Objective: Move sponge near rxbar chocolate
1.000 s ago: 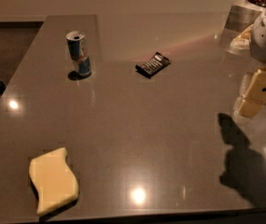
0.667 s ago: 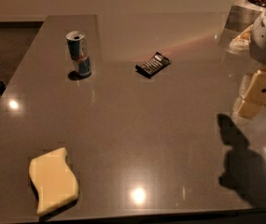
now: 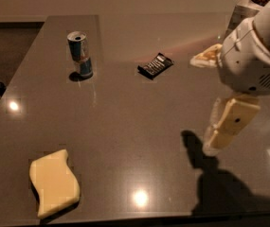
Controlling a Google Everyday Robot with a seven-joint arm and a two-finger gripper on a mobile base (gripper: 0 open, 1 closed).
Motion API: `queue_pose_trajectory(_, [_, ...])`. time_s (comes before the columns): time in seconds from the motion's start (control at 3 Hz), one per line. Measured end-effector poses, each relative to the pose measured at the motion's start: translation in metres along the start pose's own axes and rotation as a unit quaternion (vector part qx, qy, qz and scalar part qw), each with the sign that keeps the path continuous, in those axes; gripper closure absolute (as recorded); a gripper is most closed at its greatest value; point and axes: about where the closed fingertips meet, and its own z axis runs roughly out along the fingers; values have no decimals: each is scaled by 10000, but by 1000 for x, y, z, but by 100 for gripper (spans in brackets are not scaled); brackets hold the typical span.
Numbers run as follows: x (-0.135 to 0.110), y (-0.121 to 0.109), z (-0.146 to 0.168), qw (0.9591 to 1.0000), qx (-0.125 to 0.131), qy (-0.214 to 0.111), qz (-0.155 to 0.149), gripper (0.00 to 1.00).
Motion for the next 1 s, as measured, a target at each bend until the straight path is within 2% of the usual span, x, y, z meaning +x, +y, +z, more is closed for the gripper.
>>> queue_pose_trajectory(0.33, [-66,38,39,9954,-386,-780,-400,0])
queue_pose_trajectory(0.67, [-103,52,66,9888,-677,-1255,-439,0])
queue_pose_trajectory(1.0, [-148,65,88,9799,-871,-1726,-492,0])
